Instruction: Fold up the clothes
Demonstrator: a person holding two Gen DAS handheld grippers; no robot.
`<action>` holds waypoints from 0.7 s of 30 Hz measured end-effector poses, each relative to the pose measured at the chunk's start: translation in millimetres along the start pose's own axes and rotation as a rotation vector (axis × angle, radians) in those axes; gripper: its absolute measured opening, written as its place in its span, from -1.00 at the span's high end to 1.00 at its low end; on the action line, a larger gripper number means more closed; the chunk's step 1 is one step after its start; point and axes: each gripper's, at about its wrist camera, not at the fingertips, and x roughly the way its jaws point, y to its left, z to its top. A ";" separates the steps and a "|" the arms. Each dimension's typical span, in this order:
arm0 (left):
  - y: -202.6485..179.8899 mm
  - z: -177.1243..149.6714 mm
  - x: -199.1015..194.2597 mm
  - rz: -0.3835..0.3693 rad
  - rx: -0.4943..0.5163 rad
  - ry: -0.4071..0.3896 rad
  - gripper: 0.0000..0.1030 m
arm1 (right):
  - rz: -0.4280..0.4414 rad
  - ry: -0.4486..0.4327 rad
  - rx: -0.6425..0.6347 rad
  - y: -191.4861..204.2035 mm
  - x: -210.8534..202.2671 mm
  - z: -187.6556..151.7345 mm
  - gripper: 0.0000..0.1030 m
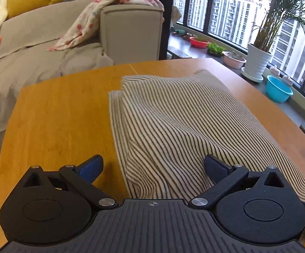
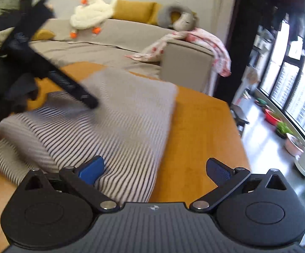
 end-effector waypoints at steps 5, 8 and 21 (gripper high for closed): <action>-6.7 -8.2 -16.3 0.022 0.027 0.003 -1.00 | 0.106 0.007 -0.008 -16.9 0.6 27.2 -1.00; -8.7 -11.9 -24.1 0.013 0.016 0.008 -1.00 | 0.115 0.011 0.073 -35.6 13.5 45.6 -1.00; -29.4 -45.6 -64.0 -0.092 0.135 0.004 -1.00 | 0.097 0.046 0.045 -33.3 19.3 18.2 -1.00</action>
